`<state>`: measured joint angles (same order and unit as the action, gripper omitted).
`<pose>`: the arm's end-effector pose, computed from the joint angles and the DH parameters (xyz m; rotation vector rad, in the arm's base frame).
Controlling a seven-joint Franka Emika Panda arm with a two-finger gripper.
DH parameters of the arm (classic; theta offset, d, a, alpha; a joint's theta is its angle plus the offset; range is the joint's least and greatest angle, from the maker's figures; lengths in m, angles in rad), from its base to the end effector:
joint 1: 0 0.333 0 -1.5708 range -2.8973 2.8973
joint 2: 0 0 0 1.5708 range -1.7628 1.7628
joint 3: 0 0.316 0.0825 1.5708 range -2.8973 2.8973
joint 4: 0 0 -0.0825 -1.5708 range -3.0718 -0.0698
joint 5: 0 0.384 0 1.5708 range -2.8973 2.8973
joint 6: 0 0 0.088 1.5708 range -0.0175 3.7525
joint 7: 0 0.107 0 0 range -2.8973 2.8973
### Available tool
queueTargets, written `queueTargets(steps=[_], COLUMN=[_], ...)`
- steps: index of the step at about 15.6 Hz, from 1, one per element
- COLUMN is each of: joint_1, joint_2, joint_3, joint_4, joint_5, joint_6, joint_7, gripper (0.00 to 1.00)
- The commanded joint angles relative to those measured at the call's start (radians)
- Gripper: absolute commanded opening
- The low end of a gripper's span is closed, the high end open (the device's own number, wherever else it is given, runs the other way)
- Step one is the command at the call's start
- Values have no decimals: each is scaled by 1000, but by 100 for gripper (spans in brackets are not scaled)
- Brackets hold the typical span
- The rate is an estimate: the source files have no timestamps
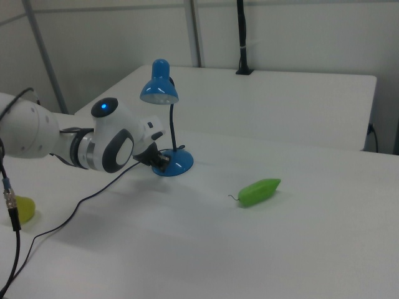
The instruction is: Turn off lamp
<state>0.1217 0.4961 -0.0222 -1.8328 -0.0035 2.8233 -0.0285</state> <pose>0.6832 0.0700 0.3152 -3.0332 -0.2072 -0.7676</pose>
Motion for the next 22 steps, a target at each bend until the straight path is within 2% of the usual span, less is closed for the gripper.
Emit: queueTargets(steps=[1,5,9,12,16,22], joint_1=[6,-1,-10,-10,-8,-8], joint_2=[-142,-255,-390,-467,-514,-525], joint_3=[-4,-4,-12,-12,-10,-2], joint_4=[-40,-37,-31,36,142,240], joint_5=[-13,-10,4,4,11,73], joint_6=[-252,-545,-781,-973,-1174,-1275], joint_7=[-4,5,10,35,90,104], gripper=[7,61,100,100,100,100])
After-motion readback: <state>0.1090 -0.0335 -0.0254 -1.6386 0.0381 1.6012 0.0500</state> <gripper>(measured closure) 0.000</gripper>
